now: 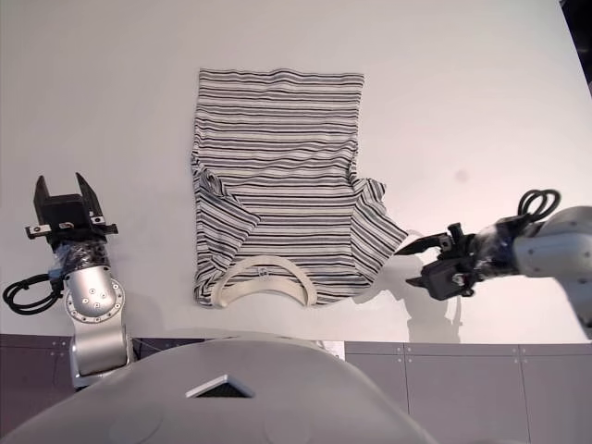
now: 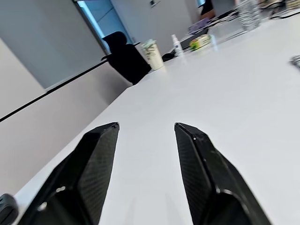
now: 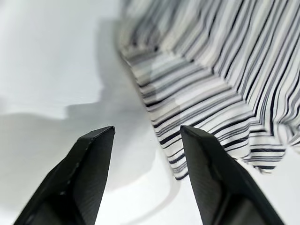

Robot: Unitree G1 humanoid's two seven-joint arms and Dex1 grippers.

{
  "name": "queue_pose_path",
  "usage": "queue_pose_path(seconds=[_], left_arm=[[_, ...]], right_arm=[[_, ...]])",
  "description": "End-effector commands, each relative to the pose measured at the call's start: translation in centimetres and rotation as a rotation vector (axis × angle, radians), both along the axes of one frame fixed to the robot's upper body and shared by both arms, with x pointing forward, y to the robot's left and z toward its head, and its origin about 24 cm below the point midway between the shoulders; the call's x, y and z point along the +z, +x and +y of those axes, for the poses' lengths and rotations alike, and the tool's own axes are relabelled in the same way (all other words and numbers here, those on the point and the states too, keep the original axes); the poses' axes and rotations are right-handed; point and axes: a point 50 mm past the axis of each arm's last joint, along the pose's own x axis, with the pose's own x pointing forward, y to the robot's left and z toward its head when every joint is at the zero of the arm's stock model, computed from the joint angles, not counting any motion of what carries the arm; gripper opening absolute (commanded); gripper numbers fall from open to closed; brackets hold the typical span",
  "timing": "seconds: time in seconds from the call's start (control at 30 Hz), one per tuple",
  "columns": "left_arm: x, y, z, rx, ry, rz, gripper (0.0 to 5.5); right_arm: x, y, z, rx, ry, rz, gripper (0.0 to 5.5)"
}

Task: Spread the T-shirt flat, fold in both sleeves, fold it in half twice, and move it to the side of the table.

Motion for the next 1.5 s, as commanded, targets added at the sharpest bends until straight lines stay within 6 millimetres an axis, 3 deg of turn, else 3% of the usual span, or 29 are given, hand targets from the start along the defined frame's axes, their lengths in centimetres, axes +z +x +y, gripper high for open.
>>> queue_pose_path(seconds=[0.03,0.23,0.5,0.97,1.1,1.2,1.33,1.5], left_arm=[[0.4,0.7,0.3,0.027,0.041,-0.017,2.18],[0.5,0.5,0.8,0.059,0.046,-0.024,2.18],[-0.4,0.4,-0.2,0.064,0.020,-0.012,2.18],[-1.1,0.2,-0.4,0.073,0.010,0.003,2.23],[-1.1,-0.1,-0.3,0.101,0.013,-0.002,2.23],[-1.2,-0.3,-0.2,0.102,0.018,0.003,2.23],[-1.4,-0.5,-0.1,0.102,0.025,0.010,2.23],[-1.4,-0.2,0.0,0.074,0.027,0.023,2.23]], right_arm=[[-2.9,-0.8,-0.5,-0.082,-0.053,-0.139,2.58],[-3.2,-0.9,-0.6,-0.120,-0.061,-0.256,2.58],[-3.9,0.1,-0.6,-0.154,-0.104,-0.330,2.58],[-3.0,0.1,-0.9,-0.123,-0.100,-0.315,0.22],[-2.3,1.9,-0.6,-0.142,-0.068,-0.399,0.12],[-1.1,2.8,0.4,-0.161,0.011,-0.458,0.12],[1.6,2.7,3.4,-0.161,0.329,-0.429,0.12],[2.6,2.6,5.3,-0.155,0.450,-0.415,0.12]])
